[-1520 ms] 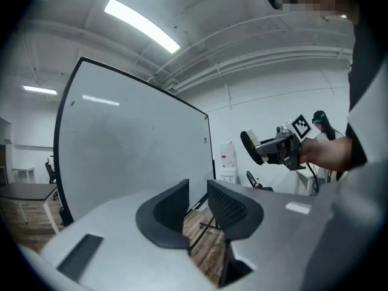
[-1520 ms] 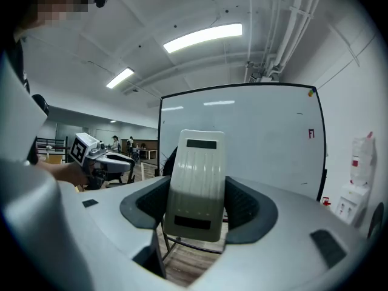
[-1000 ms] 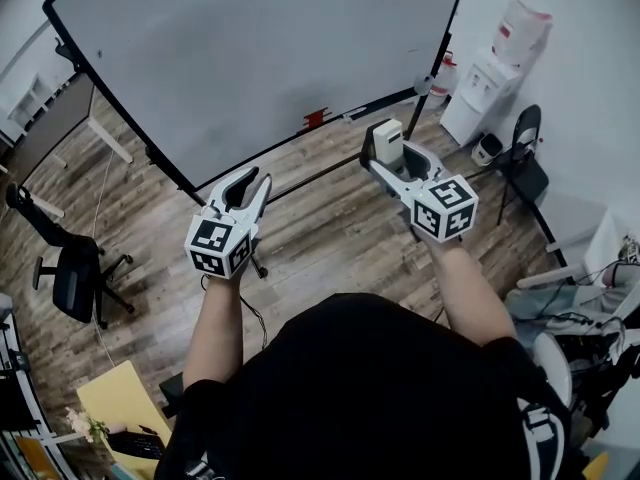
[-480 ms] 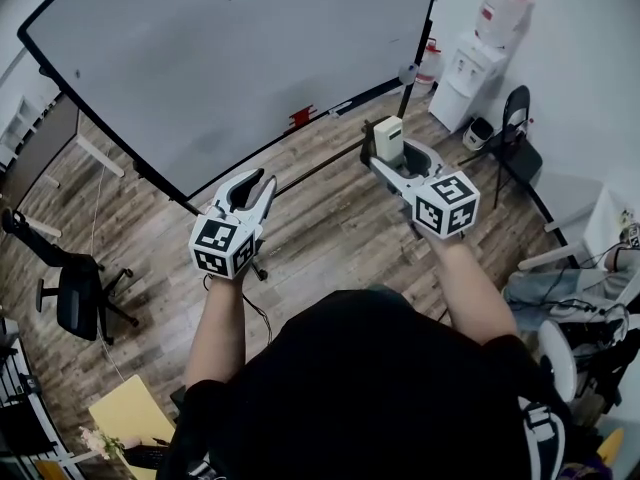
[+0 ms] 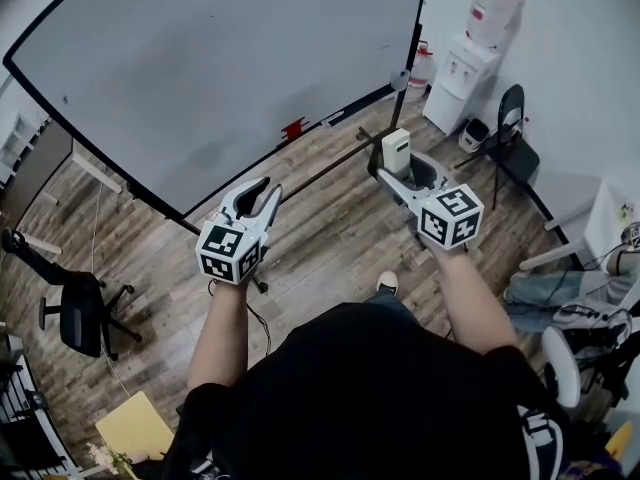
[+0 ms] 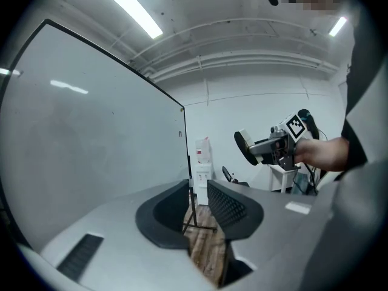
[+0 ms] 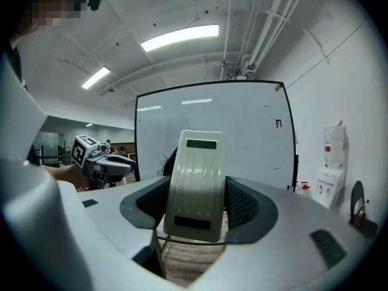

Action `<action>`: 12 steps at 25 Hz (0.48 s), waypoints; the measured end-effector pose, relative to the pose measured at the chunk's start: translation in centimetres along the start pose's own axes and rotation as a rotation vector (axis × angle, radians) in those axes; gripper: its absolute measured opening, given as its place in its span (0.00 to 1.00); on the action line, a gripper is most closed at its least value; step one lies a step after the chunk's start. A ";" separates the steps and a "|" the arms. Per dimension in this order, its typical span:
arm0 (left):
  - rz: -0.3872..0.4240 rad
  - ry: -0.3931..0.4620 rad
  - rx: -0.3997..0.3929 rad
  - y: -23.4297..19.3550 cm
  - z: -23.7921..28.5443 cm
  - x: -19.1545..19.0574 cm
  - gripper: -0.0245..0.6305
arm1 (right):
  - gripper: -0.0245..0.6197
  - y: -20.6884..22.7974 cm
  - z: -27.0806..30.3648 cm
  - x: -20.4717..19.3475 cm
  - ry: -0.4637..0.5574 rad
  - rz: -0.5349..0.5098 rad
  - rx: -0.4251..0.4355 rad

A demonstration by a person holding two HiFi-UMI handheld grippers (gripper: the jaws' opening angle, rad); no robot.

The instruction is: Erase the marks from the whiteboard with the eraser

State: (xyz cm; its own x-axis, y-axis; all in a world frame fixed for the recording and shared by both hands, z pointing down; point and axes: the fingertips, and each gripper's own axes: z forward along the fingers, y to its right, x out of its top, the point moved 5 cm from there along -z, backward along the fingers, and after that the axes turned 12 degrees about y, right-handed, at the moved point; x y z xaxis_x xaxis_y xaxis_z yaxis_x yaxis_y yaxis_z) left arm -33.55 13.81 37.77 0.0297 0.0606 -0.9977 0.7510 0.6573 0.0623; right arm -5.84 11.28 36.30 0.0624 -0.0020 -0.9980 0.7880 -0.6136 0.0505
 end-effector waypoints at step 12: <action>0.022 -0.022 0.013 0.6 6.2 0.0 0.19 | 0.45 7.2 0.6 0.3 -0.001 0.001 0.004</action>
State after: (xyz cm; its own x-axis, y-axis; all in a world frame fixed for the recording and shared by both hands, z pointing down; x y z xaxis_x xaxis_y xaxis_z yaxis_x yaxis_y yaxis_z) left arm -28.95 9.54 37.66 0.0608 0.0581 -0.9965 0.7585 0.6463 0.0840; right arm -0.49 6.36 36.39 0.0625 -0.0028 -0.9980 0.7854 -0.6168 0.0509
